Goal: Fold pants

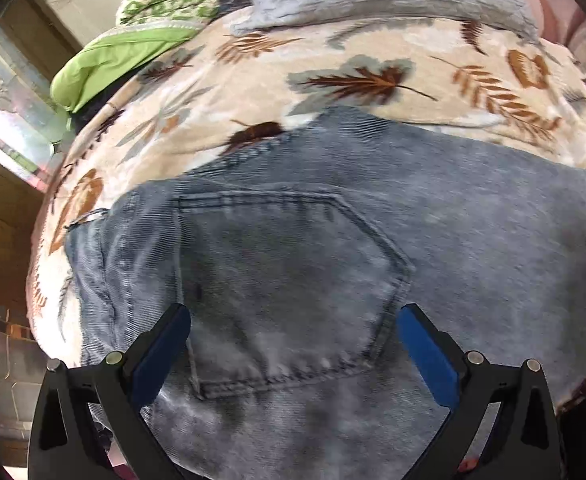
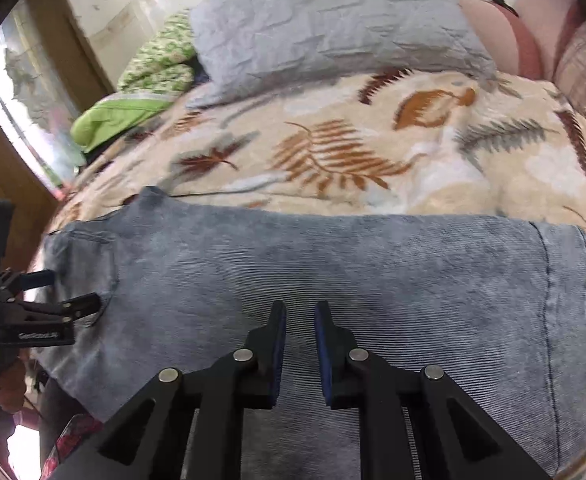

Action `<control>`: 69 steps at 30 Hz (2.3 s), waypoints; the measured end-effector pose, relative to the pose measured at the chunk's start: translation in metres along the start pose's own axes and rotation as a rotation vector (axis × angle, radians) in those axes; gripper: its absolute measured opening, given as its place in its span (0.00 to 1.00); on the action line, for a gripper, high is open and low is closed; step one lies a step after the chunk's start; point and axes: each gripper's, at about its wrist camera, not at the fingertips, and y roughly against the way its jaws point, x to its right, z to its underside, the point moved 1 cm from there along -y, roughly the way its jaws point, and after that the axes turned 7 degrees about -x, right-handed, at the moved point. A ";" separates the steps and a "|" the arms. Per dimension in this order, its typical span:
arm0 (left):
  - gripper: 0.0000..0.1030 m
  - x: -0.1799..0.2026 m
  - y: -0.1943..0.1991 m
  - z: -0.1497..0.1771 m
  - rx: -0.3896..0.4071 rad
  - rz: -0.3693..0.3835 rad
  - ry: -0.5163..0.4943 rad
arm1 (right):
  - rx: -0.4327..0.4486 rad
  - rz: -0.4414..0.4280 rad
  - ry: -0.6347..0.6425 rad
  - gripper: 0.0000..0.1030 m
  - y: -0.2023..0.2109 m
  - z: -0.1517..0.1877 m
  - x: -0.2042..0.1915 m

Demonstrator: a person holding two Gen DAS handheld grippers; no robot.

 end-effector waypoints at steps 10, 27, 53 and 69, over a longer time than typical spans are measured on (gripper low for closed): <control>1.00 0.021 -0.014 0.024 -0.046 0.054 -0.060 | -0.099 -0.069 0.127 0.17 -0.019 0.017 -0.037; 1.00 -0.021 -0.017 0.045 -0.041 0.037 -0.056 | -0.060 0.020 -0.045 0.17 0.015 0.024 0.016; 1.00 0.003 -0.002 0.050 -0.002 0.130 -0.088 | -0.055 -0.101 0.044 0.17 0.030 0.064 -0.007; 1.00 -0.019 -0.005 0.048 -0.005 0.143 -0.049 | -0.059 -0.056 0.119 0.17 0.022 0.068 -0.017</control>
